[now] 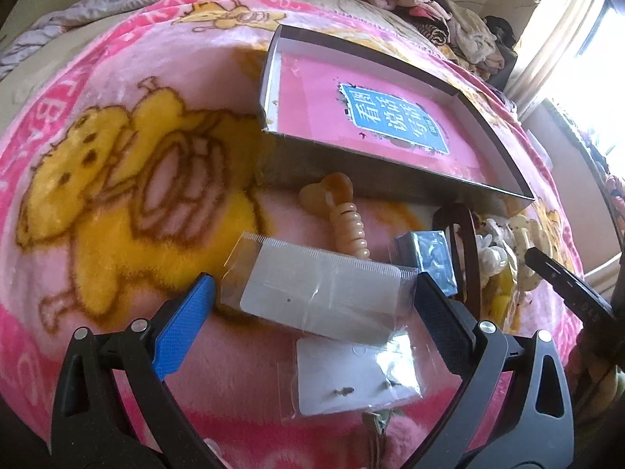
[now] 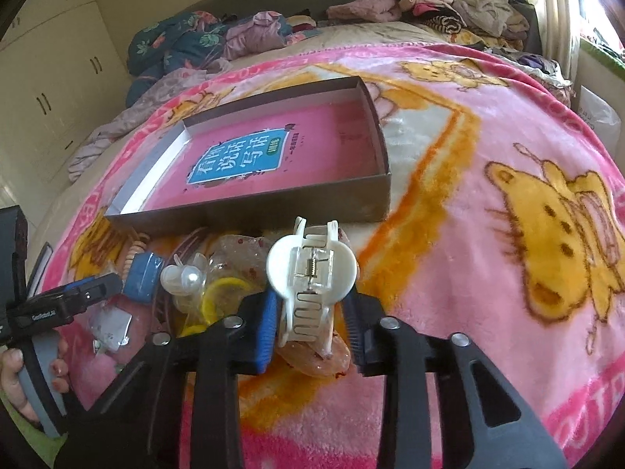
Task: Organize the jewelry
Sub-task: 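Grasp the white claw clip with the right tool while the left tool grasps the clear packet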
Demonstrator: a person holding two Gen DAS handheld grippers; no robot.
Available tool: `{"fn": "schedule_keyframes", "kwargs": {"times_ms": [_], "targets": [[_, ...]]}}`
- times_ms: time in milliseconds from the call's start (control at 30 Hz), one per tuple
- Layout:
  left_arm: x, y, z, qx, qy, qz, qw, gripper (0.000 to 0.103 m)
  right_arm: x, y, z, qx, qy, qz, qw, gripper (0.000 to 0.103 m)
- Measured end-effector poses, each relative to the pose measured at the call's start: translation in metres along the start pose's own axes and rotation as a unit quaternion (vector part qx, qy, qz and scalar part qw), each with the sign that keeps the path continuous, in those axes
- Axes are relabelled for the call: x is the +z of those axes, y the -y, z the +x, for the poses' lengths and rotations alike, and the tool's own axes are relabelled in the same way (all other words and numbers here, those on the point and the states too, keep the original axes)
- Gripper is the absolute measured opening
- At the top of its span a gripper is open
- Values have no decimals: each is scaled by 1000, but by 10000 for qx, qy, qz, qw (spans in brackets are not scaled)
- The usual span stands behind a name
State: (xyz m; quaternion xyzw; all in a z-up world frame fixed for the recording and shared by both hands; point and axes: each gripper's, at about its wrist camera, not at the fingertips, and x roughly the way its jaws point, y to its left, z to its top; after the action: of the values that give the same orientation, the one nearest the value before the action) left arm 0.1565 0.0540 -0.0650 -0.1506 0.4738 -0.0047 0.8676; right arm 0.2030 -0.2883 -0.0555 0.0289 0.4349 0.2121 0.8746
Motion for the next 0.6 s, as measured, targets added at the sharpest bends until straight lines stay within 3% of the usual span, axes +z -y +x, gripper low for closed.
{"fn": "schedule_keyframes", "kwargs": {"times_ms": [233, 600], "targets": [[-2, 5, 2, 207, -67, 253, 9994, 82, -2, 10, -15, -9, 255, -7, 9997, 26], [5, -1, -25, 188, 72, 212, 9996, 81, 3, 22, -42, -33, 461, 3, 9989, 24]]}}
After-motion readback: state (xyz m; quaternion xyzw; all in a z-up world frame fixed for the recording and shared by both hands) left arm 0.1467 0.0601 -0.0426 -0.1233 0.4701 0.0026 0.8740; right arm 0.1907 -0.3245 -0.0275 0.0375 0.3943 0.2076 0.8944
